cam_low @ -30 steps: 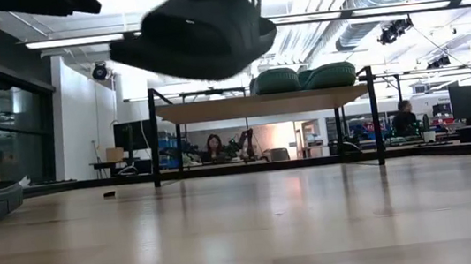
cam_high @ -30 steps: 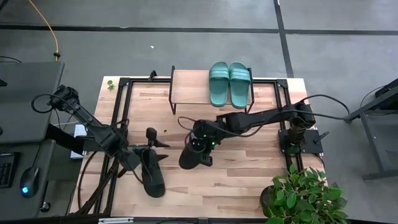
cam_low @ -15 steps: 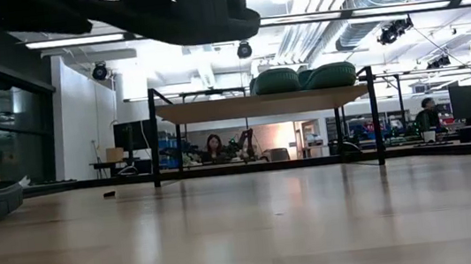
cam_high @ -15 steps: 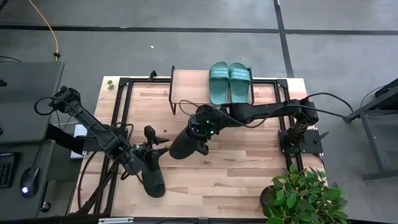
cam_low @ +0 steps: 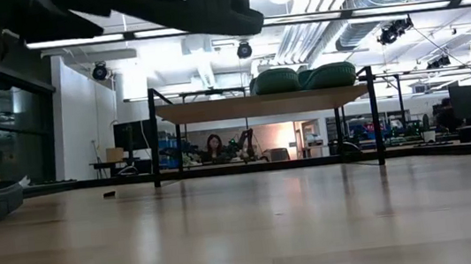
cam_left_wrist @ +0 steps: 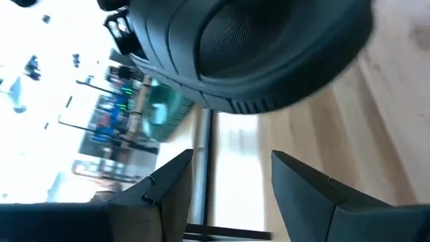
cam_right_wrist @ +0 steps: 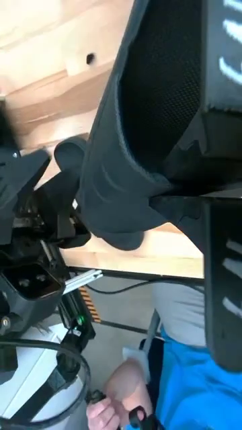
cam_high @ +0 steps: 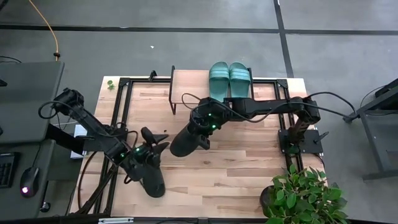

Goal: Pick and place slides into the shelf
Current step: Put the right black slide on the shelf

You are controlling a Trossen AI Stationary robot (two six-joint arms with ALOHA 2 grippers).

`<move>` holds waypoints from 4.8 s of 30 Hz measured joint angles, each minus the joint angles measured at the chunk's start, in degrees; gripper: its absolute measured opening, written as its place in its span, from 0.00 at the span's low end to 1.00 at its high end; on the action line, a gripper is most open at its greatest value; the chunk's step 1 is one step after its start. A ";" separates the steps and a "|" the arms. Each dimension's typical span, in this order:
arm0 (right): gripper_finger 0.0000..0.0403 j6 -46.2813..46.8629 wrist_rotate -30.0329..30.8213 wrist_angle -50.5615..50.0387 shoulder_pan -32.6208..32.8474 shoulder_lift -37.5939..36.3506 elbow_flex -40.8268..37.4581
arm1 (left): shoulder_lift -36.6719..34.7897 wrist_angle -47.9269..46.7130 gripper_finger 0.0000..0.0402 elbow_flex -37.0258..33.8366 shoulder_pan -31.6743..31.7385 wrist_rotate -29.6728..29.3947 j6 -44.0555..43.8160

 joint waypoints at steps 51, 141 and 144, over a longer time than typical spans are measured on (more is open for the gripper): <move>0.01 5.88 -4.20 13.17 -2.92 0.94 0.00 | 8.48 31.23 0.46 -0.04 -7.79 -13.31 36.44; 0.52 -15.93 34.06 -1.28 10.94 -7.78 0.00 | 9.05 34.93 0.06 -0.04 13.33 -3.09 37.14; 0.52 -16.49 36.18 -2.01 12.63 -7.78 0.00 | 9.05 34.96 0.06 -0.04 16.03 -1.15 38.15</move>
